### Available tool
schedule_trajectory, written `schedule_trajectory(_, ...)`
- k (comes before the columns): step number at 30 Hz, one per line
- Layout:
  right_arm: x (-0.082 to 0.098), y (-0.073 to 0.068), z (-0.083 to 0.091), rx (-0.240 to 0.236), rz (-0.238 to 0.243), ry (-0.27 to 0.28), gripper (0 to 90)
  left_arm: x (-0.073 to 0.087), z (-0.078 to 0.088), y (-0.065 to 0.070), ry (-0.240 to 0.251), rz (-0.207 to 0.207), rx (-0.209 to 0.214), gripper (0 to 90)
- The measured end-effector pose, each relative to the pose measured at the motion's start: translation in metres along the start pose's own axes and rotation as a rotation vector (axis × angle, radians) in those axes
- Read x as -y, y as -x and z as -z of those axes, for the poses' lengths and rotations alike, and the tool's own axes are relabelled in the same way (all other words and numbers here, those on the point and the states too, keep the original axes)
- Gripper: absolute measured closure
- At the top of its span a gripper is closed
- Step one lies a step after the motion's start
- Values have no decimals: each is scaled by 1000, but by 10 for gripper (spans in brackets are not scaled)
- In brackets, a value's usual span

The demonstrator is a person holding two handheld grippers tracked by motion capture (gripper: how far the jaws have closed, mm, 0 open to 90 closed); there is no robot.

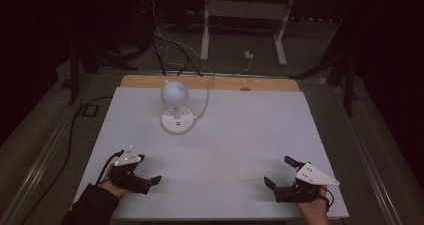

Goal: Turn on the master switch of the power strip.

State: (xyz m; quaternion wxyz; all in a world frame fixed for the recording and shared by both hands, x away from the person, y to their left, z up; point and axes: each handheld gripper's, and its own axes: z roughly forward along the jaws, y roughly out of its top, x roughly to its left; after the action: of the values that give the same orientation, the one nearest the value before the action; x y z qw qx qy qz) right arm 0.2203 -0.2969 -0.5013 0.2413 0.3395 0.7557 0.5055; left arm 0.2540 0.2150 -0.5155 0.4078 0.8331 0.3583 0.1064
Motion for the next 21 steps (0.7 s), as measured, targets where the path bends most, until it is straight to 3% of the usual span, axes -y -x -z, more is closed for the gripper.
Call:
schedule_trajectory(6, 0, -1, 0, -1, 0, -1, 0, 9, 6, 4, -3, 8, 6, 3)
schedule_trajectory(12, 0, -1, 0, -4, 5, -5, 0, 19, 7, 9, -1, 4, -18, 3)
schedule_trajectory(21, 0, -1, -1, -7, 6, -7, 0, 19, 4, 10, 5, -2, -7, 3)
